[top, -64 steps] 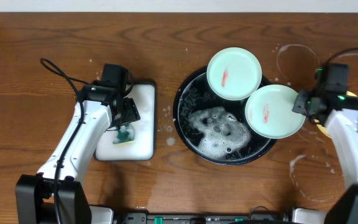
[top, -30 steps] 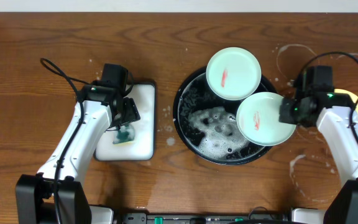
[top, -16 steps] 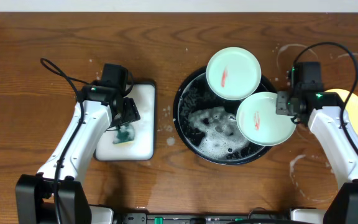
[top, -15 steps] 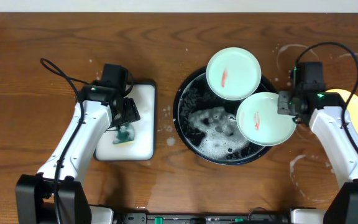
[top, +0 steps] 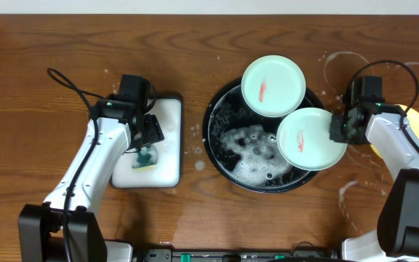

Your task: Clean dirty plates on tray and stack at the side

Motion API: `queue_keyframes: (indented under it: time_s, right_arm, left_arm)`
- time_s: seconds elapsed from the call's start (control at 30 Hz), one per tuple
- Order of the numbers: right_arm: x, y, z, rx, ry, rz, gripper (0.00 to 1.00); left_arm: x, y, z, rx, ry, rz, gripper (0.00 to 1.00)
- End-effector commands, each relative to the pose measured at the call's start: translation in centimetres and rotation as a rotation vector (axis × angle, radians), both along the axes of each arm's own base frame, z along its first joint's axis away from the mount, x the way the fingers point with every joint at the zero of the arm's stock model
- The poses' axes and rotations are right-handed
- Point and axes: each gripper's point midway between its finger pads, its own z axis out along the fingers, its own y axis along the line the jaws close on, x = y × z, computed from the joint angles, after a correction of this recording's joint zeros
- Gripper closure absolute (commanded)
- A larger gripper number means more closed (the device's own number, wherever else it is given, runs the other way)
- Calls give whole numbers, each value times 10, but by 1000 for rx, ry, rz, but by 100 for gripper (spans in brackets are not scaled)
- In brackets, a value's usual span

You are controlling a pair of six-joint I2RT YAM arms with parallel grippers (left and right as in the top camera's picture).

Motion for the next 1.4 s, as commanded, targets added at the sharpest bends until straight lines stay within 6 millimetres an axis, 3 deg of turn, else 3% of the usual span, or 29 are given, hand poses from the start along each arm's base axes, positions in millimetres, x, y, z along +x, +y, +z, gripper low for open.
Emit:
queue_keyframes:
  time_s: [0.0, 0.1, 0.33, 0.5, 0.73, 0.9, 1.07, 1.13, 1.27, 1.37]
  right_arm:
    - [-5, 3, 1, 20, 15, 10, 99]
    - [-7, 8, 10, 37, 1, 17, 99]
    - [-21, 49, 43, 139, -34, 97, 99]
    - [-29, 94, 48, 209, -24, 237, 99]
    - [-18, 135, 28, 209, -27, 325, 99]
    - [-10, 139, -2, 210, 15, 212, 99]
    - [-17, 138, -33, 212, 102, 150, 99]
    - [-19, 138, -42, 207, 126, 161, 93]
    - [-17, 138, -49, 190, 129, 262, 85]
    - [-12, 139, -49, 181, 111, 317, 89]
  left_arm:
    - [0, 2, 1, 8, 0, 4, 18]
    - [0, 2, 1, 8, 0, 4, 18]
    - [0, 2, 1, 8, 0, 4, 18]
    - [0, 2, 1, 8, 0, 4, 18]
    - [0, 2, 1, 8, 0, 4, 18]
    - [0, 2, 1, 8, 0, 4, 18]
    - [0, 2, 1, 8, 0, 4, 18]
    - [0, 2, 1, 8, -1, 4, 18]
    - [0, 1, 1, 0, 0, 4, 18]
    - [-7, -15, -2, -93, 35, -13, 18]
